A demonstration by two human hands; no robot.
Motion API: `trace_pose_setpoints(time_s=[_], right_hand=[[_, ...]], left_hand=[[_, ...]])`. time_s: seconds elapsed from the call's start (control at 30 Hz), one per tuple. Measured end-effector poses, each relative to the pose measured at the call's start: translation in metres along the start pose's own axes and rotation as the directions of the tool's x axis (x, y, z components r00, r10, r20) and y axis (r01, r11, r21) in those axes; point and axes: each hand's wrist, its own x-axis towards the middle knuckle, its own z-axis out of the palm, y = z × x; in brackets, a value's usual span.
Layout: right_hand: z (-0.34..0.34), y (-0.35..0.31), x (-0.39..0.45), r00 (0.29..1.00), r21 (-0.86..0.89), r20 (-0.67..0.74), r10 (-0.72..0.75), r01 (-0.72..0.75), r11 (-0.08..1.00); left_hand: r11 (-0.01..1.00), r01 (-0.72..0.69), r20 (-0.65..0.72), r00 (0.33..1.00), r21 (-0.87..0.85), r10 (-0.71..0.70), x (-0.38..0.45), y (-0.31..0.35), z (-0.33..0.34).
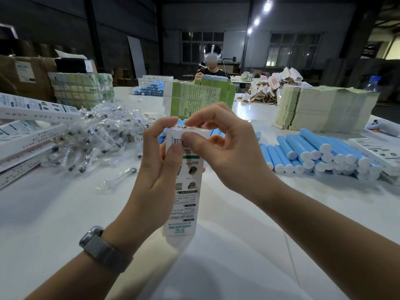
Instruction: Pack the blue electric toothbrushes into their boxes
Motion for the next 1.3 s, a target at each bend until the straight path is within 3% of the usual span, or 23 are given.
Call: trace_pose_setpoints(time_s=[0.2, 0.57, 1.0, 1.3], right_hand=[[-0.005, 0.000, 0.001, 0.999, -0.100, 0.005, -0.043, 0.044, 0.994], [-0.007, -0.001, 0.002, 0.997, -0.077, 0.069, -0.025, 0.030, 0.997], [-0.011, -0.005, 0.007, 0.998, -0.071, -0.030, -0.061, 0.059, 0.996], [-0.015, -0.011, 0.010, 0.993, -0.143, 0.044, -0.112, 0.117, 0.983]], left_hand=[[0.999, 0.040, 0.001, 0.999, -0.009, -0.040, -0.001, -0.002, 0.001], [0.999, 0.030, 0.019, 0.999, 0.023, -0.030, -0.001, -0.004, 0.002], [0.997, 0.050, 0.066, 0.996, 0.053, -0.054, -0.003, 0.000, 0.003], [0.997, 0.052, 0.098, 0.994, 0.051, -0.057, -0.002, 0.000, 0.001]])
